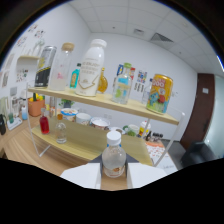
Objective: Make me a cup of Mojito.
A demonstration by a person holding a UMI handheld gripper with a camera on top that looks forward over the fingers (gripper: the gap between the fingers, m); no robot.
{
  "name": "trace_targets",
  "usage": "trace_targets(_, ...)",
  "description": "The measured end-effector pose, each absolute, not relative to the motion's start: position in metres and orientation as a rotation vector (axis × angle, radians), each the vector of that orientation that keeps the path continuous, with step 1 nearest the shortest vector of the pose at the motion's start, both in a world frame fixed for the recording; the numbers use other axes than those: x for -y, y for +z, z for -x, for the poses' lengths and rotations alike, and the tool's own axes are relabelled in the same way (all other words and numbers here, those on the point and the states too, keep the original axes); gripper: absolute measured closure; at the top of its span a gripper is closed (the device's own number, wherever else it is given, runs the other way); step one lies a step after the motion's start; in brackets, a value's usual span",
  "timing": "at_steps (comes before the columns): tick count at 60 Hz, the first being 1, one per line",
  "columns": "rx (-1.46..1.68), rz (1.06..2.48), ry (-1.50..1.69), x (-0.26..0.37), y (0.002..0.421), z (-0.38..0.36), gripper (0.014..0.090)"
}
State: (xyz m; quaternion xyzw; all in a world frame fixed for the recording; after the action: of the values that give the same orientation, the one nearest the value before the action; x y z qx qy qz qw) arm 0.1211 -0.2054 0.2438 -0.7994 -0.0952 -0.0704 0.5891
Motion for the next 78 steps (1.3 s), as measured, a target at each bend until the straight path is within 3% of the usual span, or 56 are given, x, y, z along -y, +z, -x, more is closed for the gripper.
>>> trace_targets(11,0.051,1.996,0.034,0.206,0.157,-0.135,0.0708)
trace_targets(28,0.013,2.158,0.052,0.206,0.053,-0.151,0.0707)
trace_targets(42,0.025,2.208,0.048,0.207,0.021,-0.156,0.0710)
trace_targets(62,0.036,2.211,0.017,0.212,0.017,-0.160,0.0678)
trace_targets(67,0.009,2.209,0.005,0.215,0.021,-0.163,0.0512)
trace_targets(72,-0.019,2.200,0.001,0.220,0.031,-0.164,0.0237)
trace_targets(75,-0.034,2.180,-0.017,0.224,0.042,-0.166,0.0185)
trace_targets(78,-0.045,2.157,-0.050,0.230,0.058,-0.168,0.0179)
